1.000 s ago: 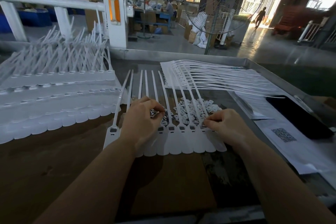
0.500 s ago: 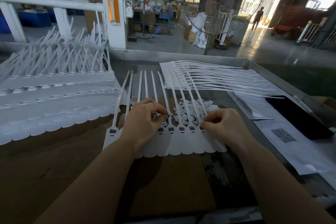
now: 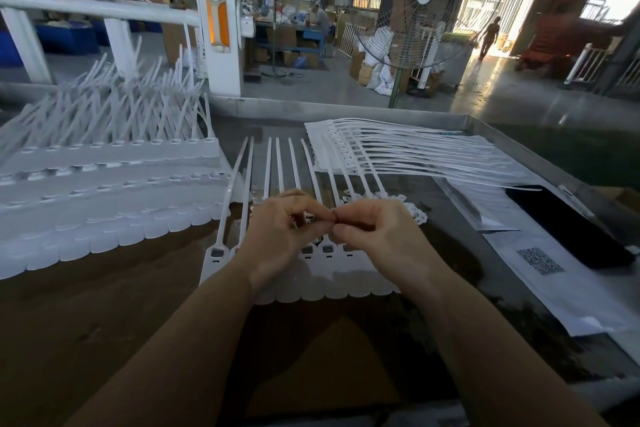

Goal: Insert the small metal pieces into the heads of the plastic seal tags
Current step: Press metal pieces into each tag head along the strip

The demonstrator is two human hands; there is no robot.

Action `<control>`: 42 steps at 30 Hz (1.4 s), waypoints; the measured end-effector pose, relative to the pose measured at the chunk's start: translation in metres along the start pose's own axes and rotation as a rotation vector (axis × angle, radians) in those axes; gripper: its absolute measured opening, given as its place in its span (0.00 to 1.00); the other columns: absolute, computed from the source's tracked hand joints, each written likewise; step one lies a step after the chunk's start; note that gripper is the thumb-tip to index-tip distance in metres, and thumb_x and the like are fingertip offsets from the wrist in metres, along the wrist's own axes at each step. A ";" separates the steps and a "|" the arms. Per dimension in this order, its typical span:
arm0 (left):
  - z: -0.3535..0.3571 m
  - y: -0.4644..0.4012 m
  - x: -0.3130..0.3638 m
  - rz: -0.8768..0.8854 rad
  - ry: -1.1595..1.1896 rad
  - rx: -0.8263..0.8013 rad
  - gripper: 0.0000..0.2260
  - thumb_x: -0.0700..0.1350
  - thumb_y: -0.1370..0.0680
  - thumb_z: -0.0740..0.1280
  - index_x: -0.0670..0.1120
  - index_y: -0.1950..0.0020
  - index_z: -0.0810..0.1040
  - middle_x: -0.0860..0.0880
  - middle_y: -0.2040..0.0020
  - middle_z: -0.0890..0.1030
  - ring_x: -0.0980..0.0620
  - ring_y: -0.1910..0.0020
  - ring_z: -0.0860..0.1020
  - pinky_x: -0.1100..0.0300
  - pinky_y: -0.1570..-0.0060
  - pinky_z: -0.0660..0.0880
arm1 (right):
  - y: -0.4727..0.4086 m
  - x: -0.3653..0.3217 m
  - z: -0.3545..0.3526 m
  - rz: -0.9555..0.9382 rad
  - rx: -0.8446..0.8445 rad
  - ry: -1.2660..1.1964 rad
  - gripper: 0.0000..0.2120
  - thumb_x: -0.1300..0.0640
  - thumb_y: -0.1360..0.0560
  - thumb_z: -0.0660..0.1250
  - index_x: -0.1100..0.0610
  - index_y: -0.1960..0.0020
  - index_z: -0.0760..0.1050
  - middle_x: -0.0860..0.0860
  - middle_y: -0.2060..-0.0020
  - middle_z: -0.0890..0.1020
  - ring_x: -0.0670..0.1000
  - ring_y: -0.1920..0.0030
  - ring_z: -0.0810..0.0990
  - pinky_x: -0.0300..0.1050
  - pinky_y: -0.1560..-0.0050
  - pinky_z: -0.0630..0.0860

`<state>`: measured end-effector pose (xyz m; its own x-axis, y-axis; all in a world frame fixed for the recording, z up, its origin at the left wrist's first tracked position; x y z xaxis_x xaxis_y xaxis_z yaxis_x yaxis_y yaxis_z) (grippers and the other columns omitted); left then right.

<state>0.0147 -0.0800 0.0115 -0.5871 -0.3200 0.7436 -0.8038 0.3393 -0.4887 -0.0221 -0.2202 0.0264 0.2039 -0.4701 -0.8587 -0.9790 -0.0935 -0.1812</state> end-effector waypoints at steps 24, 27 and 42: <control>0.005 0.001 0.001 -0.114 0.085 -0.049 0.06 0.40 0.29 0.72 0.43 0.53 0.82 0.54 0.59 0.81 0.66 0.67 0.75 0.73 0.64 0.69 | 0.000 0.011 0.001 0.115 0.144 -0.220 0.04 0.64 0.23 0.63 0.60 0.53 0.77 0.52 0.65 0.83 0.46 0.65 0.83 0.37 0.63 0.79; 0.004 0.001 0.000 -0.127 0.098 -0.038 0.05 0.40 0.29 0.72 0.43 0.53 0.82 0.55 0.60 0.80 0.66 0.66 0.75 0.74 0.63 0.69 | -0.001 0.010 0.003 0.127 0.133 -0.242 0.05 0.63 0.22 0.62 0.61 0.52 0.76 0.52 0.66 0.83 0.45 0.66 0.83 0.35 0.65 0.78; -0.004 -0.001 -0.021 -0.262 -0.127 0.187 0.04 0.47 0.25 0.67 0.52 0.60 0.77 0.55 0.63 0.76 0.58 0.64 0.73 0.66 0.64 0.68 | -0.001 0.015 -0.003 0.134 0.248 -0.005 0.05 0.57 0.21 0.59 0.52 0.52 0.73 0.51 0.56 0.79 0.45 0.57 0.77 0.33 0.62 0.75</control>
<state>0.0283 -0.0700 -0.0012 -0.3562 -0.4863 0.7979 -0.9256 0.0665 -0.3727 -0.0183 -0.2295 0.0152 0.0737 -0.4591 -0.8853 -0.9663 0.1868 -0.1773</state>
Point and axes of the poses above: each hand's wrist, its own y-axis away from the middle knuckle, its own z-axis out of the palm, x = y × z, the point moved 3 cm from there along -y, towards the middle knuckle
